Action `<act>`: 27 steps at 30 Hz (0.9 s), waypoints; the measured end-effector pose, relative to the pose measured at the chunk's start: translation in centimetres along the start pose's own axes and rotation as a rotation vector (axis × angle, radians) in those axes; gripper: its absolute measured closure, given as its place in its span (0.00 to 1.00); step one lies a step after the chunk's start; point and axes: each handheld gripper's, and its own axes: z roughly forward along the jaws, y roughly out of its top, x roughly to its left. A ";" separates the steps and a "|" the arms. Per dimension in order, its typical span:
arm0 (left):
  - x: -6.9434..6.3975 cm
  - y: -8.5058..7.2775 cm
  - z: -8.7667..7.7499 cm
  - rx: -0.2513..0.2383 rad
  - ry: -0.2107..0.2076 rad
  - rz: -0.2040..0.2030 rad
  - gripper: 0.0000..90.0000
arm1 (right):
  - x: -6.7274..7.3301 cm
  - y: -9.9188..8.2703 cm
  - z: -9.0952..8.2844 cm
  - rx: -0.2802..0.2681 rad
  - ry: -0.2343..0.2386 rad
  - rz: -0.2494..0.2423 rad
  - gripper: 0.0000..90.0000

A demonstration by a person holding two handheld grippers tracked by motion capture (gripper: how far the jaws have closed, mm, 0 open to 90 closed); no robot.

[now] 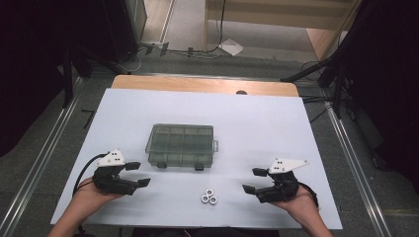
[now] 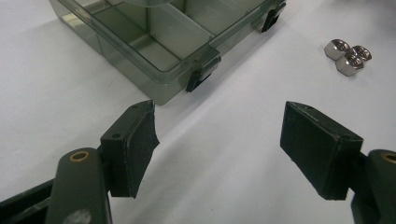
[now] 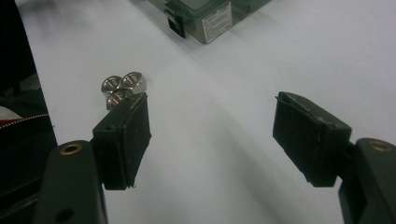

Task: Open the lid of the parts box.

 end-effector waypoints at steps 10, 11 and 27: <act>0.0 0.2 -0.1 -0.015 -0.021 0.000 0.30 | -0.5 0.2 0.0 -0.013 -0.038 0.054 0.29; 0.0 0.2 -0.1 -0.018 -0.023 0.003 0.30 | -0.5 0.2 0.0 -0.013 -0.038 0.054 0.29; 0.0 0.4 -0.3 -0.032 0.011 -0.002 0.30 | -0.5 0.5 -0.2 -0.039 -0.038 0.075 0.31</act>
